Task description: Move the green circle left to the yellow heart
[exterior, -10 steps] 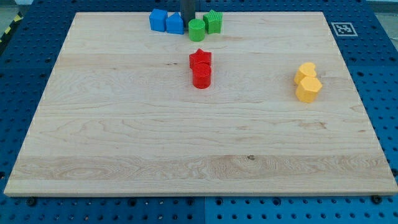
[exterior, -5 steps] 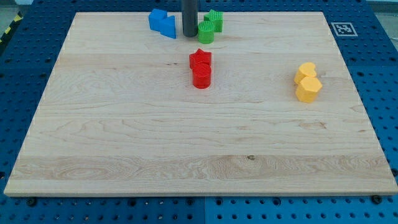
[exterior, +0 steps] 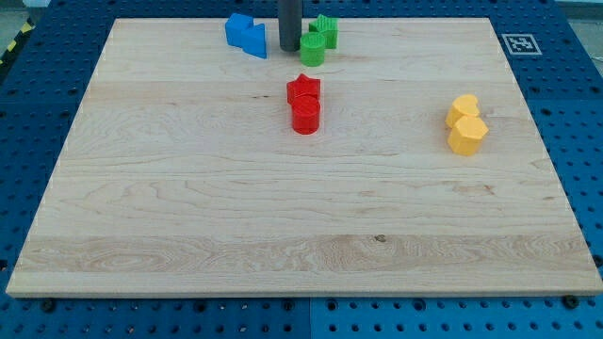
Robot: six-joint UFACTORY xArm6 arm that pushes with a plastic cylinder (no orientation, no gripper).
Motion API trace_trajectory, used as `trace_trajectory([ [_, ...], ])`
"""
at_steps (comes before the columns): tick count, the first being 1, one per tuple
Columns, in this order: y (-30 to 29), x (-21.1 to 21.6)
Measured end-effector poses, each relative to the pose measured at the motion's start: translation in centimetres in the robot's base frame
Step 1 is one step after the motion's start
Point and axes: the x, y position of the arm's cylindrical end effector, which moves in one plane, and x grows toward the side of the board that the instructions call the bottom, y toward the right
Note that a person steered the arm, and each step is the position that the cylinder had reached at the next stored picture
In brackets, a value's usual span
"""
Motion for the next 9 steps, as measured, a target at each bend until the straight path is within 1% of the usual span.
trace_trajectory([
  [1,2.0,0.0],
  [3,3.6,1.7],
  [5,9.0,3.8],
  [6,12.1,5.3],
  [8,16.5,10.4],
  [9,16.9,10.8],
])
